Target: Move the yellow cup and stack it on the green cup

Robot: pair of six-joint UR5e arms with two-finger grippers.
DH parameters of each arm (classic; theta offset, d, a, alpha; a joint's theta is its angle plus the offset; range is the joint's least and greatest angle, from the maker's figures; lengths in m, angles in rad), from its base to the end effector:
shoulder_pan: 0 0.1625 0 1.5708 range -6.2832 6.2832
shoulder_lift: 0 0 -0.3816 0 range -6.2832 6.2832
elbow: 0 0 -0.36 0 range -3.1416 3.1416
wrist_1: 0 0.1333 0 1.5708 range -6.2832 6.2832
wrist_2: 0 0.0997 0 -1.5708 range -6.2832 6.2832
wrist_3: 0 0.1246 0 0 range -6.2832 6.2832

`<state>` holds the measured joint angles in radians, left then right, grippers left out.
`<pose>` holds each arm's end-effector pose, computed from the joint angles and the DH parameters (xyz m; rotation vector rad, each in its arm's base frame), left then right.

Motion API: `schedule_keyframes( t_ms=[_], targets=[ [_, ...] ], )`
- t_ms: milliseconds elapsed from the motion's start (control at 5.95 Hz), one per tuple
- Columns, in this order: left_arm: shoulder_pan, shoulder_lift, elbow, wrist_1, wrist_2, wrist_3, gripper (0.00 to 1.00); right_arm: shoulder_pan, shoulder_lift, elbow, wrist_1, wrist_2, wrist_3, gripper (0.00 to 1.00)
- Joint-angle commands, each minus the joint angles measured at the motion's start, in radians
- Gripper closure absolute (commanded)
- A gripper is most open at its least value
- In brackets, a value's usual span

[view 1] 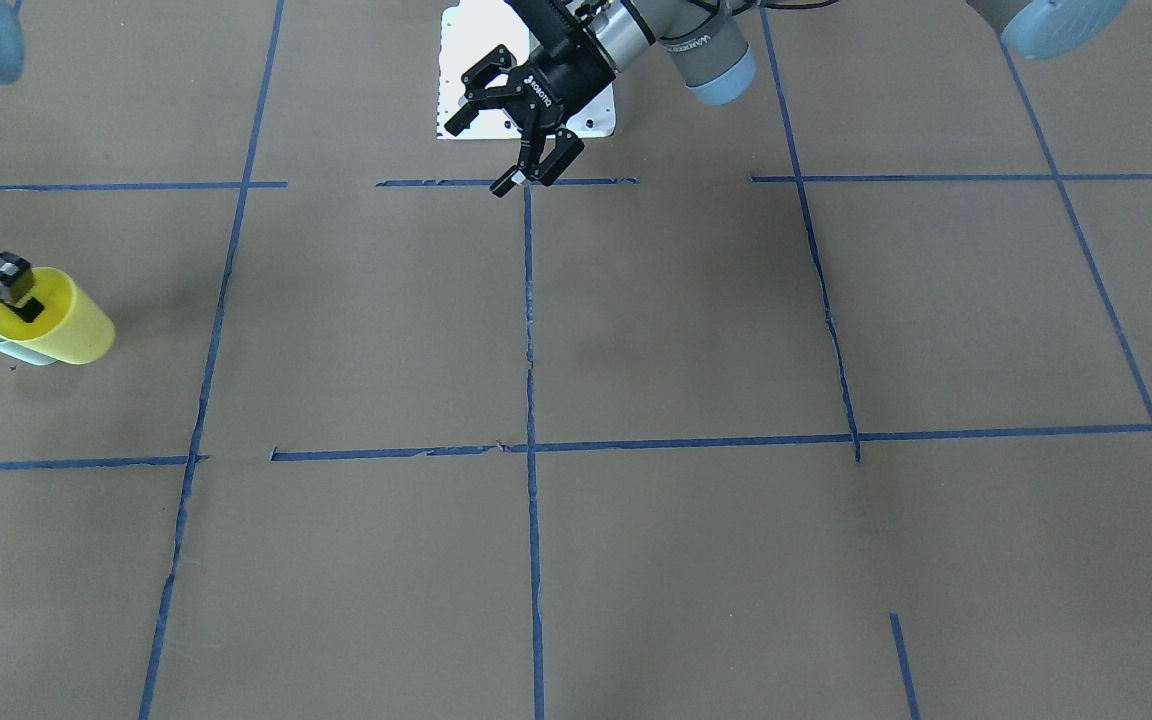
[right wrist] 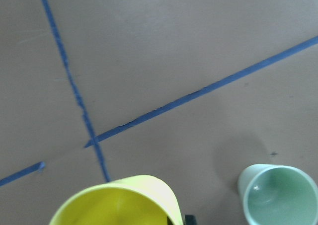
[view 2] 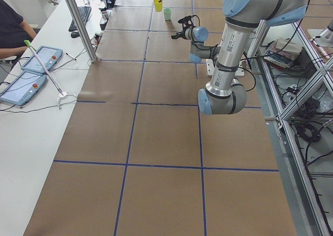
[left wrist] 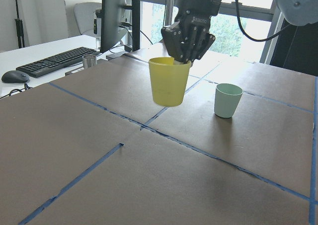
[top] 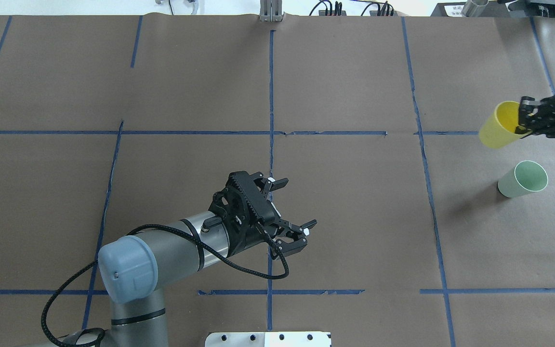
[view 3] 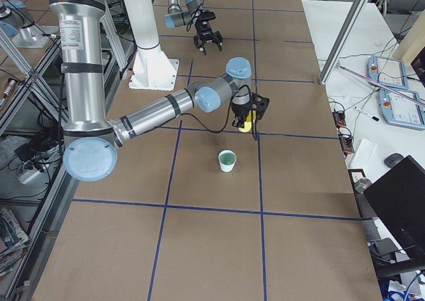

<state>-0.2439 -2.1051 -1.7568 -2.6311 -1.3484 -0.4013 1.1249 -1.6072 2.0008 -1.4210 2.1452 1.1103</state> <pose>0.5075 -0.2920 0.1306 1.2869 1.2578 0.4686 -0.1383 -0.4415 0.4438 -0.0170 -0.7766 0.4751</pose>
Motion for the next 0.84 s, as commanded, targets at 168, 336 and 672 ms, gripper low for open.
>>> schedule_keyframes(
  t_ms=[168, 336, 672],
  targets=[
    [0.002, 0.0, 0.029, -0.006, 0.052, -0.054, 0.01, 0.012, -0.135, 0.009, 0.001, -0.07, -0.135, 0.99],
    [0.002, 0.0, 0.031, -0.006, 0.054, -0.054, 0.01, 0.007, -0.131, -0.006, 0.001, -0.062, -0.13, 0.99],
    [0.002, 0.0, 0.031, -0.006, 0.054, -0.054, 0.01, -0.017, -0.126, -0.014, 0.001, -0.053, -0.132, 0.98]
  ],
)
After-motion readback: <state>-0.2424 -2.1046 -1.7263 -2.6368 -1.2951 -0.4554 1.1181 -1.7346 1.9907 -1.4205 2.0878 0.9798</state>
